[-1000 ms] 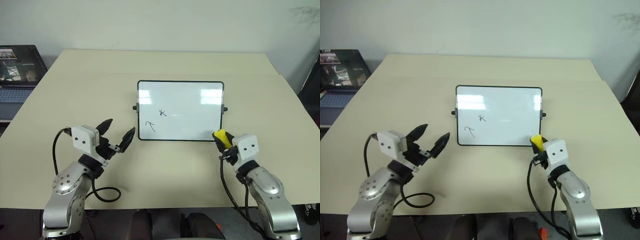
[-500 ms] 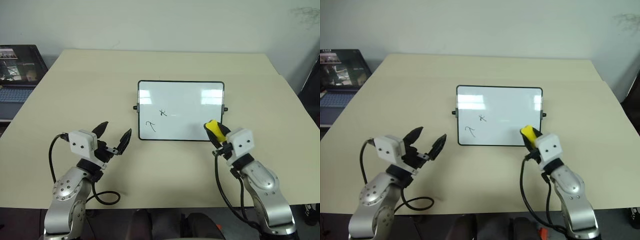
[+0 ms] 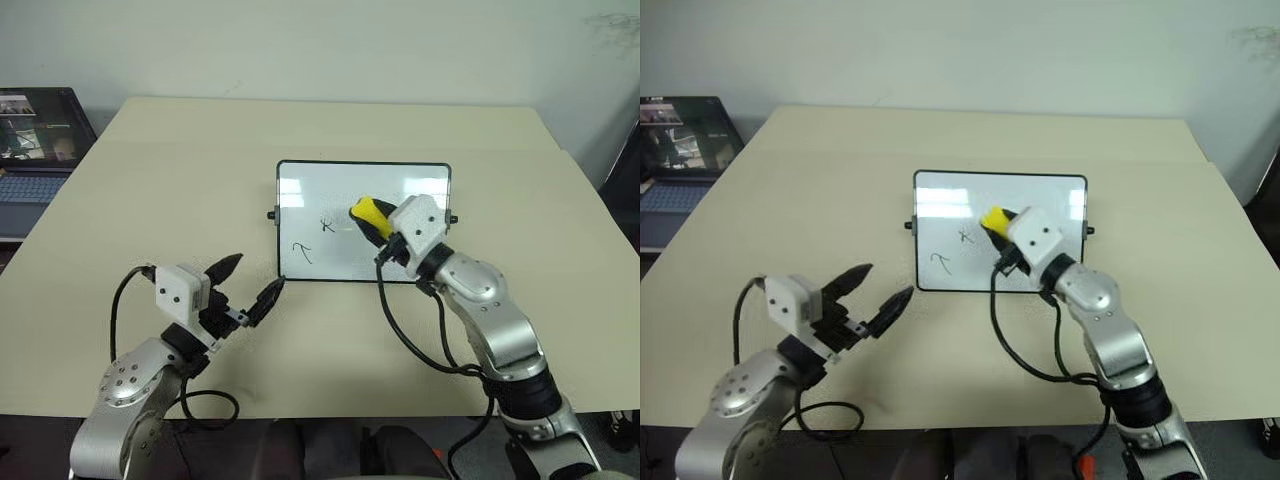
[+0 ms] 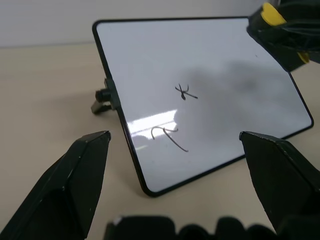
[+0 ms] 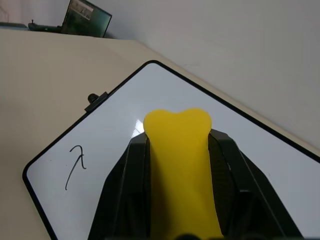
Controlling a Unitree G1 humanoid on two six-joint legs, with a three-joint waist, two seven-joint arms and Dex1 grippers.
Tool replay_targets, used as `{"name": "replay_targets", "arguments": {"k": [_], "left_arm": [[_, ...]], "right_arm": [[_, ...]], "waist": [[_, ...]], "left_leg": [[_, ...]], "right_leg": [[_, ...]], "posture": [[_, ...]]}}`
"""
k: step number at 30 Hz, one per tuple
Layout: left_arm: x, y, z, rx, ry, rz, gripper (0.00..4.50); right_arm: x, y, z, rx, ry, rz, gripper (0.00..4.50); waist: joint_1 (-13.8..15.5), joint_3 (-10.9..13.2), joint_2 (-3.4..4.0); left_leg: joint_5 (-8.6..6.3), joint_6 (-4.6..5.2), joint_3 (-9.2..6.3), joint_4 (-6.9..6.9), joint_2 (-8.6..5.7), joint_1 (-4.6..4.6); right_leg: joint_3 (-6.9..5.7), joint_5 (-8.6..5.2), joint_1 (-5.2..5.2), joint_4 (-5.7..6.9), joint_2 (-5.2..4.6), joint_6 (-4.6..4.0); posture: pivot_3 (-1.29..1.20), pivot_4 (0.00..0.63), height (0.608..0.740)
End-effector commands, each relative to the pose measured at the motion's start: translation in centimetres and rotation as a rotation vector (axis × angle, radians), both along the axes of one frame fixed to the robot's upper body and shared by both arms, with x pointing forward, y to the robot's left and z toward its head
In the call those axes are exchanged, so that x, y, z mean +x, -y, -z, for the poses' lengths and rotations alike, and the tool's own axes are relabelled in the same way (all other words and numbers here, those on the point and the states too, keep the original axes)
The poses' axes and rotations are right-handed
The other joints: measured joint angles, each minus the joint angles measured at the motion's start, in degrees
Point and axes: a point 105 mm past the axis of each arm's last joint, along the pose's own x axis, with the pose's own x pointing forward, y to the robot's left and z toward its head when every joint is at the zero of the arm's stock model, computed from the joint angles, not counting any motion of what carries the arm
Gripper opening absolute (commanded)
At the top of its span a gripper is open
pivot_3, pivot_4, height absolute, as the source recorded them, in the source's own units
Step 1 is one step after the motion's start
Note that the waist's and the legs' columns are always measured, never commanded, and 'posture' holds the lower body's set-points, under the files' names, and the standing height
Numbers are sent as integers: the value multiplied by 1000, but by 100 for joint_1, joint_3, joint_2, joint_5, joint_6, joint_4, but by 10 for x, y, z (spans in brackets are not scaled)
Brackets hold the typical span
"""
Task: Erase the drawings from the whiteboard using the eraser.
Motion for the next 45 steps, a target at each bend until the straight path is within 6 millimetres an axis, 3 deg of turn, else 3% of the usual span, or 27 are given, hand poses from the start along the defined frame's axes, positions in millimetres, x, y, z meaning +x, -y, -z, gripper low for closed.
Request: {"name": "replay_targets", "arguments": {"k": [1,8,17,28,33,36,41,45], "left_arm": [[-1,-3,-22,28,50,51,4500],[7,-13,-28,175,39,92,4500],[14,-14,-25,232,36,109,4500],[14,-5,-25,215,38,149,4500],[15,-5,-27,212,44,148,4500],[14,-4,-26,210,42,149,4500],[13,-6,-23,209,38,139,4500],[12,-5,-23,207,37,141,4500]], "right_arm": [[3,-15,-17,-40,90,-48,1195],[25,-39,-15,-166,166,-67,1195],[48,-44,16,-253,124,-44,1195],[43,-45,67,-318,-91,-60,1195],[35,-46,77,-337,-129,-78,1194],[33,-49,67,-316,-99,-84,1194],[28,-55,-4,-185,41,-112,1194],[32,-58,-23,-171,85,-96,1194]], "waist": [[1,0,-1],[1,0,0],[1,1,0],[-3,-1,-2],[-2,-1,-2],[-2,-1,-2],[-1,15,-1],[-4,18,-1]], "left_leg": [[0,0,-2,0,0,0],[0,0,1,1,0,1],[0,0,2,0,4,0],[0,-1,1,0,6,12],[0,0,0,2,6,17],[1,0,0,3,6,21],[1,0,-1,3,6,16],[1,0,-5,2,7,9]], "right_leg": [[-2,0,1,0,0,0],[0,0,-1,-4,-1,-1],[0,1,-2,-3,-2,-1],[0,1,5,6,-2,-2],[-1,1,6,18,-2,-2],[0,1,4,29,-2,-1],[0,1,-2,34,-2,-1],[2,0,-11,32,-2,-1]], "posture": [[0,150,740],[0,150,740],[0,150,740],[0,150,740],[0,150,740],[0,150,740],[0,150,740],[0,150,740]]}}
